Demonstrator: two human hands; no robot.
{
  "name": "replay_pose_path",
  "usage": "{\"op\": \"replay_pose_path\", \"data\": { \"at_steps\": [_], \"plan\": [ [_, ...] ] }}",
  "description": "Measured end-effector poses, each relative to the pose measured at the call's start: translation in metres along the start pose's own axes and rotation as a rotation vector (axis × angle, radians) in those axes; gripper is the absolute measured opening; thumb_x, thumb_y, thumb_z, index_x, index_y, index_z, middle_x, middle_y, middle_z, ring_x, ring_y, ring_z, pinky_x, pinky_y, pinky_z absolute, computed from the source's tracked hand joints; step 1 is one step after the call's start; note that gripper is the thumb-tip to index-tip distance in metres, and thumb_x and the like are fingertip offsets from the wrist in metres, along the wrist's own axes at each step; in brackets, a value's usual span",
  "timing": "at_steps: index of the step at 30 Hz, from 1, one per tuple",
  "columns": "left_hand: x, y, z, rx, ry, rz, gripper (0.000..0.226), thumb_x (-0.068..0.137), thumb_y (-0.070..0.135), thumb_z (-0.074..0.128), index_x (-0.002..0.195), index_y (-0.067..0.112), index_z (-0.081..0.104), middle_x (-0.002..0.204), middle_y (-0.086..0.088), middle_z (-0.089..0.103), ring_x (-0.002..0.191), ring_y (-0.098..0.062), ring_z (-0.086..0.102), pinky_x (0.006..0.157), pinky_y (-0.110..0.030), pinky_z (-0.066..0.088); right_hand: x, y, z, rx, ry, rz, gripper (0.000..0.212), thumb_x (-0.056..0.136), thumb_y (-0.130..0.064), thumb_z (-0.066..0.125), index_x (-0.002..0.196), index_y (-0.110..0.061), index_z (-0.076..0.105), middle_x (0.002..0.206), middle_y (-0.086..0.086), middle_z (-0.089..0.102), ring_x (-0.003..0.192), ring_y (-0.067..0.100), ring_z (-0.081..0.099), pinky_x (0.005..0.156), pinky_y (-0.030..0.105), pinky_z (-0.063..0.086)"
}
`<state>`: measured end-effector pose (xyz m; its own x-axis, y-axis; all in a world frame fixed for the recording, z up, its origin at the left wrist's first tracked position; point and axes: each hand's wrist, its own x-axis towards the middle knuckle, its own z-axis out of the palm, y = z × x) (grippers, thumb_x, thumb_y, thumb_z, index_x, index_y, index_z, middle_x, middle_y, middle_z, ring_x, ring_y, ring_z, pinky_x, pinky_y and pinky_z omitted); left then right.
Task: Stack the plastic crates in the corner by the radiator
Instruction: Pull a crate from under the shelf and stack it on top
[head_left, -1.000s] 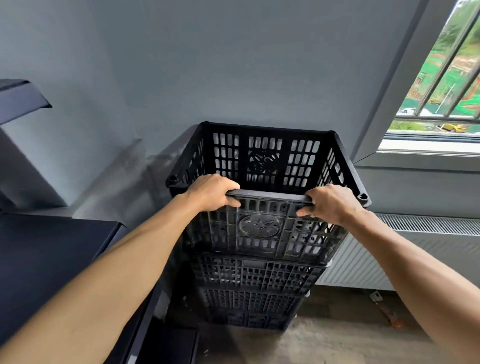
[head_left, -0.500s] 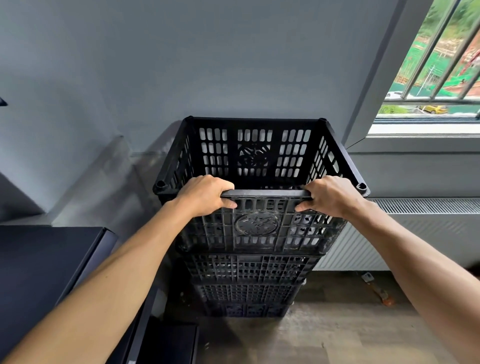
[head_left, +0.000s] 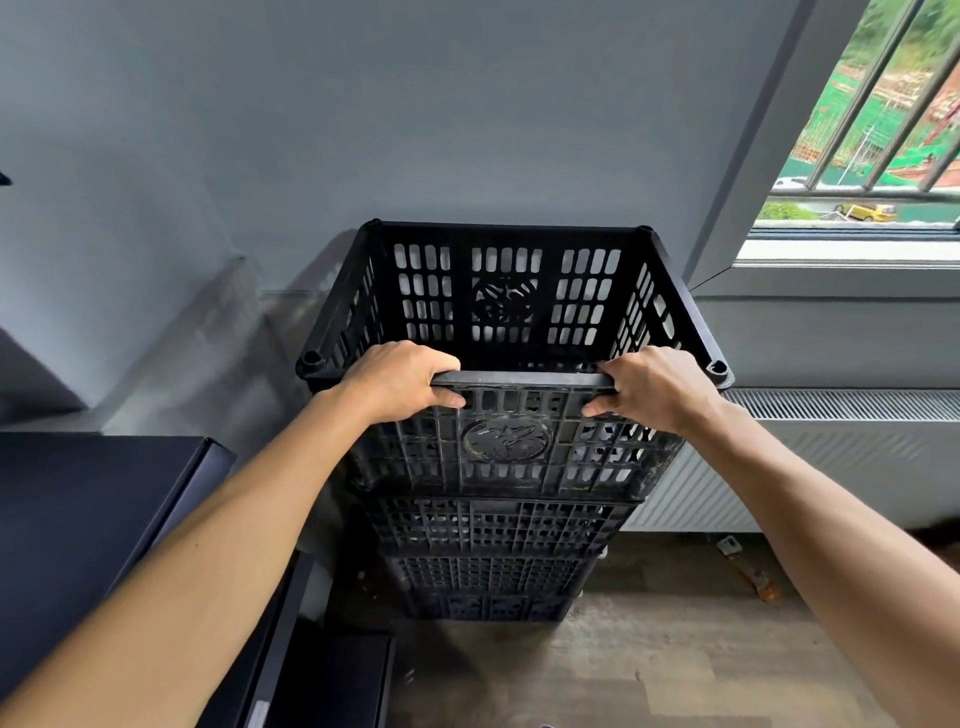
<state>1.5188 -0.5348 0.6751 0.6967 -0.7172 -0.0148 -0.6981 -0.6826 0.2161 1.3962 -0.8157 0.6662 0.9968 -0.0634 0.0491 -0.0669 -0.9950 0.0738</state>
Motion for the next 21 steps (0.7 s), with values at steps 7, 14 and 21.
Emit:
{"op": "replay_pose_path", "data": {
  "at_steps": [7, 14, 21],
  "plan": [
    [-0.002, -0.002, -0.002, 0.001, 0.0, -0.028, 0.041, 0.082, 0.058, 0.065, 0.113, 0.032, 0.066, 0.069, 0.004, 0.066, 0.079, -0.017, 0.064, 0.083, -0.038, 0.048, -0.004, -0.01, -0.005, 0.015, -0.003, 0.061, 0.056, 0.068, -0.069, 0.062, 0.09, -0.018, 0.066, 0.066, -0.006, 0.061, 0.059, 0.015, 0.061, 0.059, 0.03, 0.054],
    [0.0, -0.005, 0.0, 0.007, 0.019, -0.035, 0.048, 0.08, 0.062, 0.064, 0.12, 0.034, 0.064, 0.071, 0.009, 0.066, 0.086, -0.018, 0.064, 0.086, -0.038, 0.047, -0.005, -0.014, -0.003, 0.005, 0.042, 0.09, 0.054, 0.068, -0.071, 0.064, 0.084, -0.02, 0.065, 0.064, -0.007, 0.06, 0.061, 0.016, 0.061, 0.058, 0.029, 0.05],
    [0.006, -0.006, 0.011, 0.088, 0.14, 0.002, 0.035, 0.083, 0.064, 0.058, 0.107, 0.039, 0.065, 0.062, 0.013, 0.056, 0.07, -0.014, 0.056, 0.075, -0.034, 0.044, 0.003, -0.003, -0.005, 0.0, 0.028, 0.041, 0.062, 0.065, -0.076, 0.053, 0.091, -0.022, 0.067, 0.066, -0.007, 0.063, 0.057, 0.013, 0.062, 0.058, 0.03, 0.056]
  ]
}}
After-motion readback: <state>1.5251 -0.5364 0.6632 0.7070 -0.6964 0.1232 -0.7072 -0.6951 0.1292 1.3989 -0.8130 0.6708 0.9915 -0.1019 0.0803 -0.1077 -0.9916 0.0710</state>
